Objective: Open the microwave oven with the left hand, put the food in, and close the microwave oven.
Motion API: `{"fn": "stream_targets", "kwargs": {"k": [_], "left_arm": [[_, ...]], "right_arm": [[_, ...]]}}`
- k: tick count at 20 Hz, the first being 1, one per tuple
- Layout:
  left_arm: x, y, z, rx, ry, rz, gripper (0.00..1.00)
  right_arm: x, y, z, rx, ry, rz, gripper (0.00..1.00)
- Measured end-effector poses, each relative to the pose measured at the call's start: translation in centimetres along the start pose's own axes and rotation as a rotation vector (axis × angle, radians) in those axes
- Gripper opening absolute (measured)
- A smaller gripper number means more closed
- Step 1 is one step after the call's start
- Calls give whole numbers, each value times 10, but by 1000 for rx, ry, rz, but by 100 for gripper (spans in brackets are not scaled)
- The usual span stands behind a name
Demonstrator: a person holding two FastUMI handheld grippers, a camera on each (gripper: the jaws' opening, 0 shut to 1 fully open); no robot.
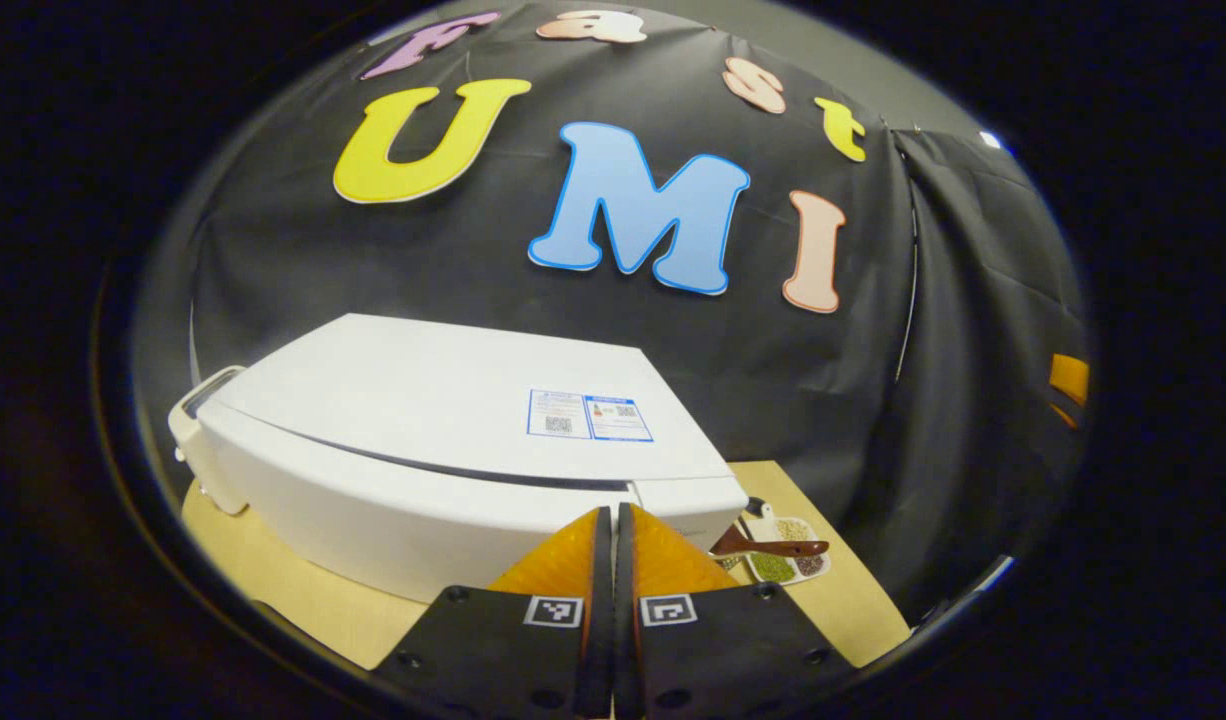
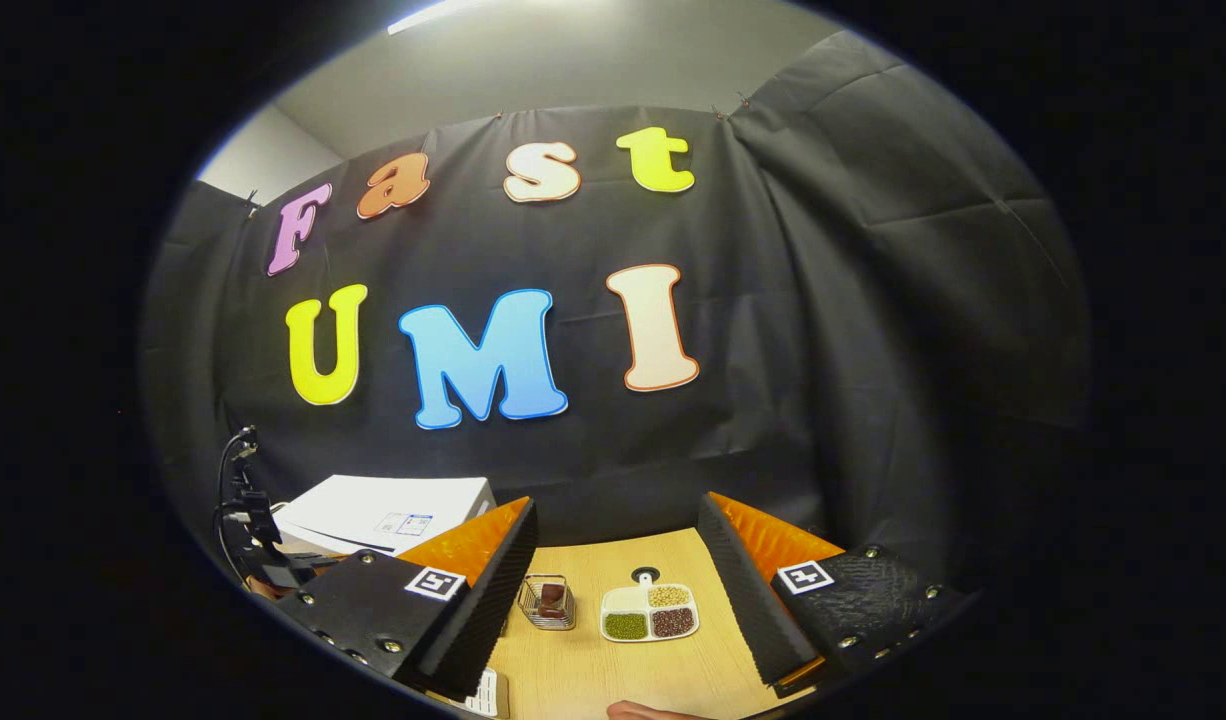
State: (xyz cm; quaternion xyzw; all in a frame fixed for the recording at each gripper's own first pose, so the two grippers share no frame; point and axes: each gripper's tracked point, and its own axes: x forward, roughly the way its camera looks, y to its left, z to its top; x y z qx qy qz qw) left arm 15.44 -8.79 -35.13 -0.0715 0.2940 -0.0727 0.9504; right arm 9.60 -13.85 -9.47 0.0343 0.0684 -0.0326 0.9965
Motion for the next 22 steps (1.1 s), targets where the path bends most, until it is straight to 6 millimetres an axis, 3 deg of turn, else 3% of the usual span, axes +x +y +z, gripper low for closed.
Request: {"fn": "stream_targets", "kwargs": {"k": [3, 7, 8, 9, 10, 14, 18, 22], "left_arm": [[1, -9, -10, -6, 12, -14, 7], [8, -6, -5, 1, -8, -16, 7], [16, 10, -4, 20, -4, 43, 7], [9, 7, -14, -31, 15, 8, 4], [12, 6, -4, -32, -2, 21, 8], [3, 19, 4, -7, -8, 49, 7], [-49, 30, 61, 80, -126, 90, 7], [-133, 39, 158, 158, -304, 125, 5]], "right_arm": [[-1, -7, 1, 8, -4, -9, 97], [-1, -15, -2, 10, 2, -22, 97], [0, -15, -4, 14, 7, -21, 97], [0, -15, -5, 17, 10, -22, 97], [-1, -14, -6, 20, 10, -20, 97], [-1, -4, -10, 16, 13, 0, 98], [5, 23, -1, 11, -1, 46, 98], [6, 65, 23, 10, -45, 97, 97]]}}
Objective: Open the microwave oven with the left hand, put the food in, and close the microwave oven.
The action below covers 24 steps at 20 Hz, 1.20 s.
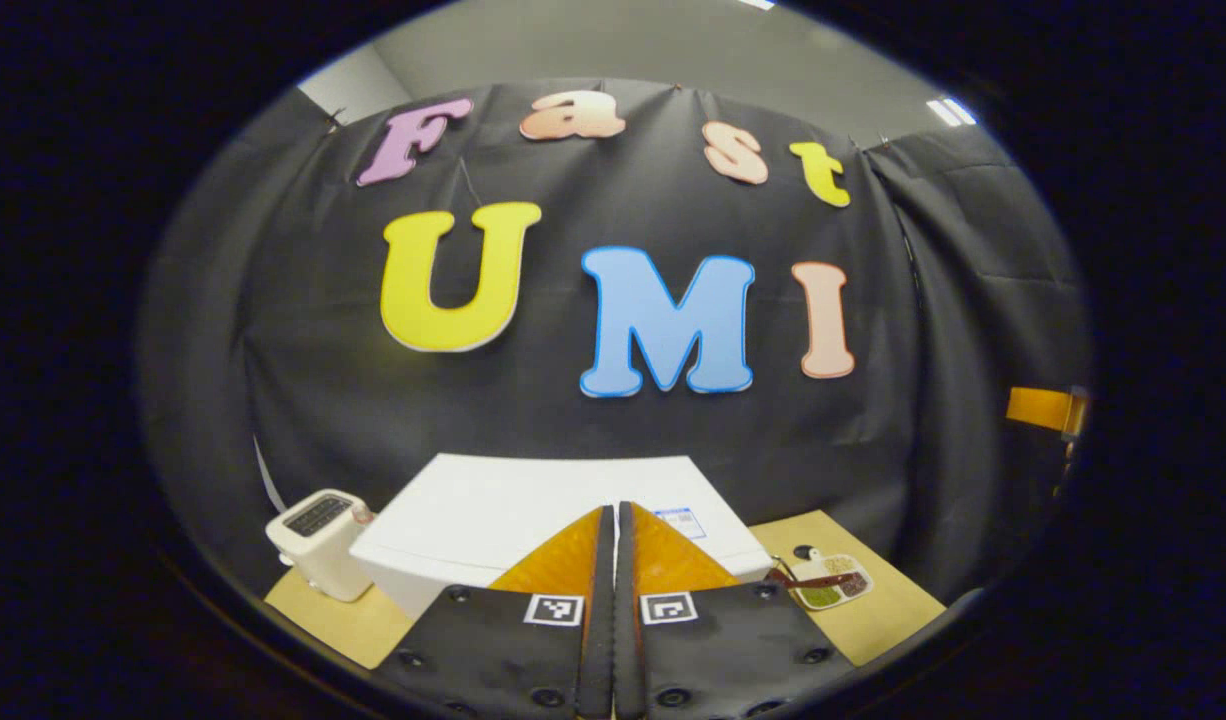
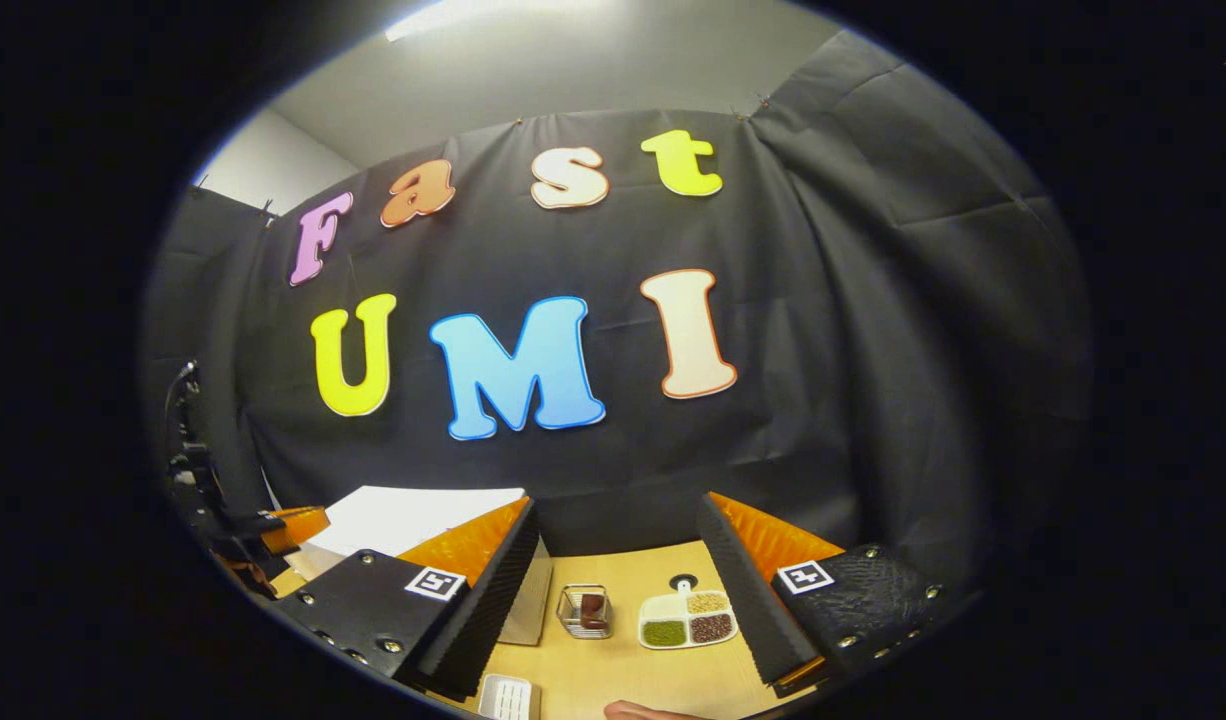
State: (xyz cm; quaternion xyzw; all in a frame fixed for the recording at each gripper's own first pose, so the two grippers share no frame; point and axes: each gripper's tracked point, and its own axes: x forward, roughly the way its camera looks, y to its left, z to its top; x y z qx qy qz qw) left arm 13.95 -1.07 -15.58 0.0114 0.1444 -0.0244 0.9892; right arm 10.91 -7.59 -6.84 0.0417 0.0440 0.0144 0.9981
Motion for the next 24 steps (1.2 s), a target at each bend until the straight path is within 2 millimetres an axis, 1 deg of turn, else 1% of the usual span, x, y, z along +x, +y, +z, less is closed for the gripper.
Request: {"fn": "stream_targets", "kwargs": {"k": [3, 4, 5, 7, 8, 9, 11, 13, 17, 22, 24], "left_arm": [[-43, 30, 82, 2, -112, 34, 7], [-57, 40, 106, -1, -142, 44, 7], [-68, 46, 122, -7, -159, 44, 8], [-88, 58, 139, -2, -183, 23, 69], [-92, 71, 141, 8, -198, 35, 99], [-99, 82, 141, 13, -209, 42, 93], [-108, 92, 133, 0, -195, 21, 94], [-111, 101, 127, -8, -187, -9, 94], [-119, 121, 129, -1, -198, -48, 94], [-126, 137, 130, -21, -206, -75, 94], [-127, 139, 126, -24, -202, -81, 94]], "right_arm": [[1, 35, 22, -4, -12, 23, 97], [1, 46, 30, -4, -12, 29, 92], [-2, 59, 39, -3, -15, 37, 97], [-7, 78, 59, -13, -35, 34, 97], [-11, 85, 67, -29, -52, 24, 97], [-16, 92, 73, -49, -68, 11, 97], [-26, 107, 81, -75, -93, -6, 98], [-36, 122, 82, -78, -102, -18, 97], [-52, 142, 81, -76, -112, -45, 97], [-66, 159, 80, -88, -114, -61, 97], [-73, 164, 87, -84, -139, -63, 98]]}}
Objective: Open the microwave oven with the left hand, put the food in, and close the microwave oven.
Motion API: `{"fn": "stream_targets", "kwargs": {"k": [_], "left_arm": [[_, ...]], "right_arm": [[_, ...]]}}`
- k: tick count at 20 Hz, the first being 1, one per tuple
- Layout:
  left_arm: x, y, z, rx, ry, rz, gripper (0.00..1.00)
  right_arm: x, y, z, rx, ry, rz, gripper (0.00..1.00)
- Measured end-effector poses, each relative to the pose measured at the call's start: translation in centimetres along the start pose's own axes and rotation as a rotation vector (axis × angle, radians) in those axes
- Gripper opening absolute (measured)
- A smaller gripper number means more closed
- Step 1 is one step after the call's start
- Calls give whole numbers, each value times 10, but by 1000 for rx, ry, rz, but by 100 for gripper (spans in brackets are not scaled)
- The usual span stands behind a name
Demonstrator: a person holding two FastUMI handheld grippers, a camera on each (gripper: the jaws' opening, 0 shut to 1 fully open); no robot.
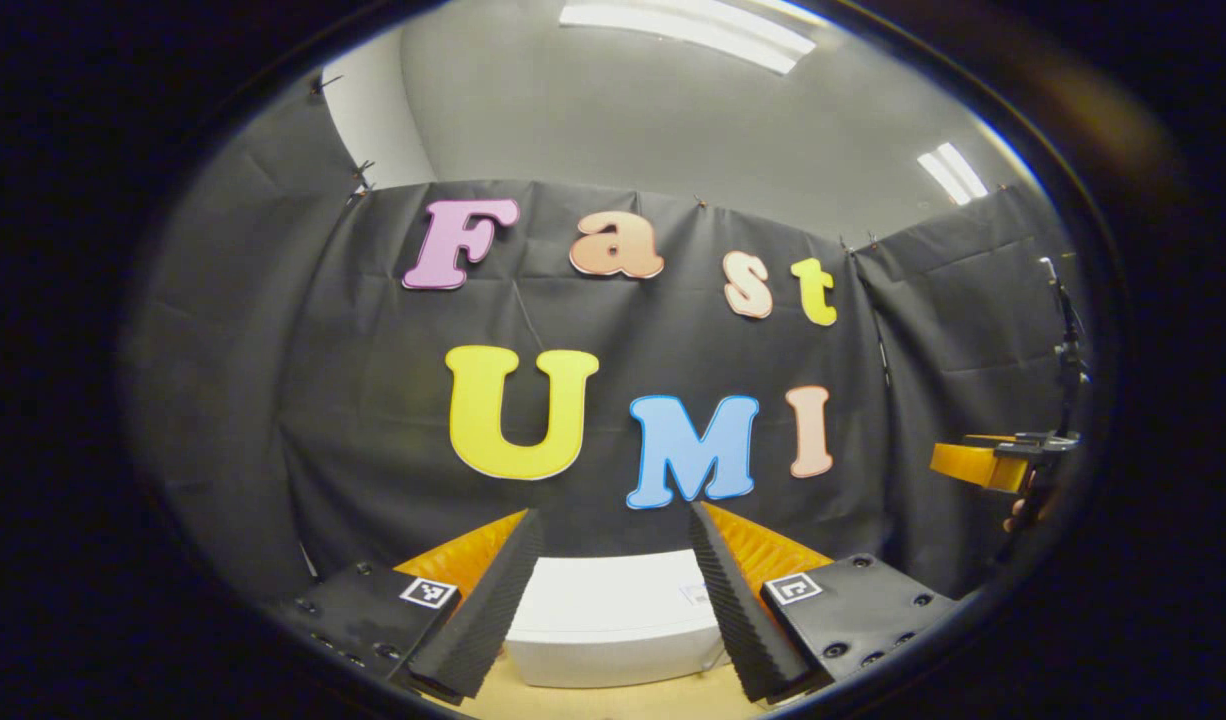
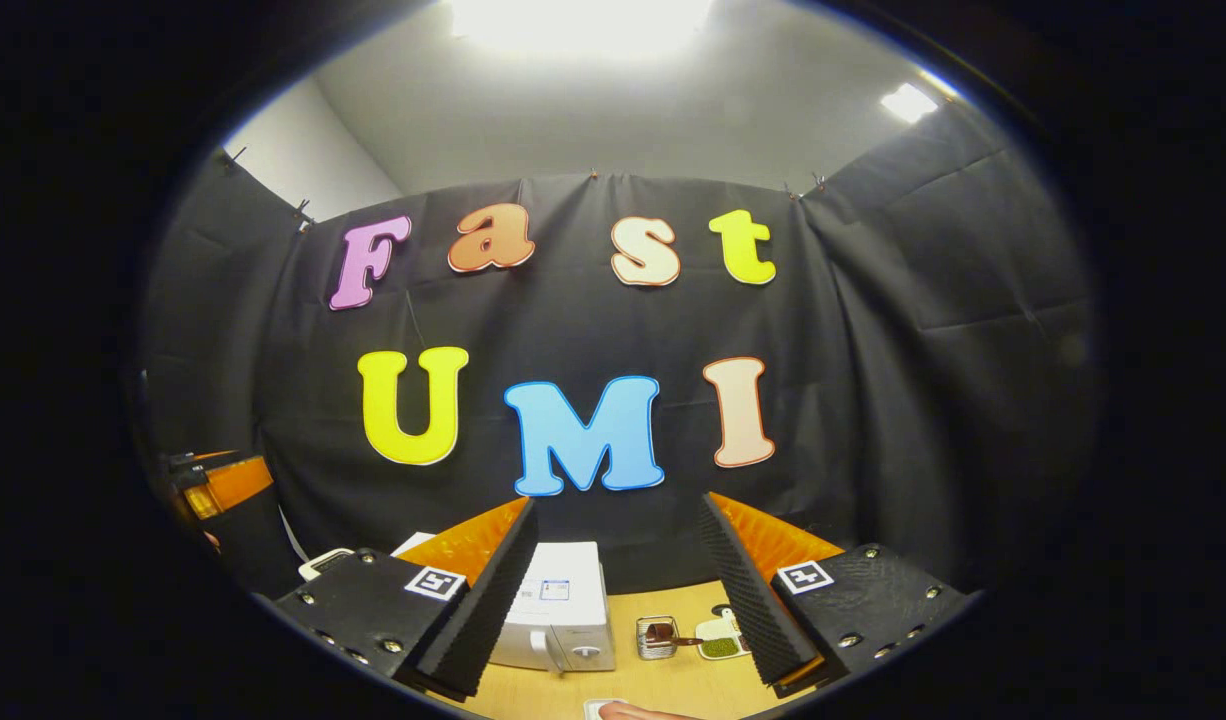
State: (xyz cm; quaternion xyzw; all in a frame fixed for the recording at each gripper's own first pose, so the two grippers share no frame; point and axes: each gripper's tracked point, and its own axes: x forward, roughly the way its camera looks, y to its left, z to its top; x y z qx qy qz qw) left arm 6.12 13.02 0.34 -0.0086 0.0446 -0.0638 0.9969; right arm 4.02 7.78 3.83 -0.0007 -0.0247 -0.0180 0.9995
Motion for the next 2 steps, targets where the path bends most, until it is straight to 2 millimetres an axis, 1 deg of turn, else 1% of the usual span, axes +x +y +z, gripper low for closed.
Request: {"fn": "stream_targets", "kwargs": {"k": [2], "left_arm": [[-2, -1, 0, -11, -7, -6, 94]], "right_arm": [[-3, -1, -3, -17, 2, -13, 97]]}}
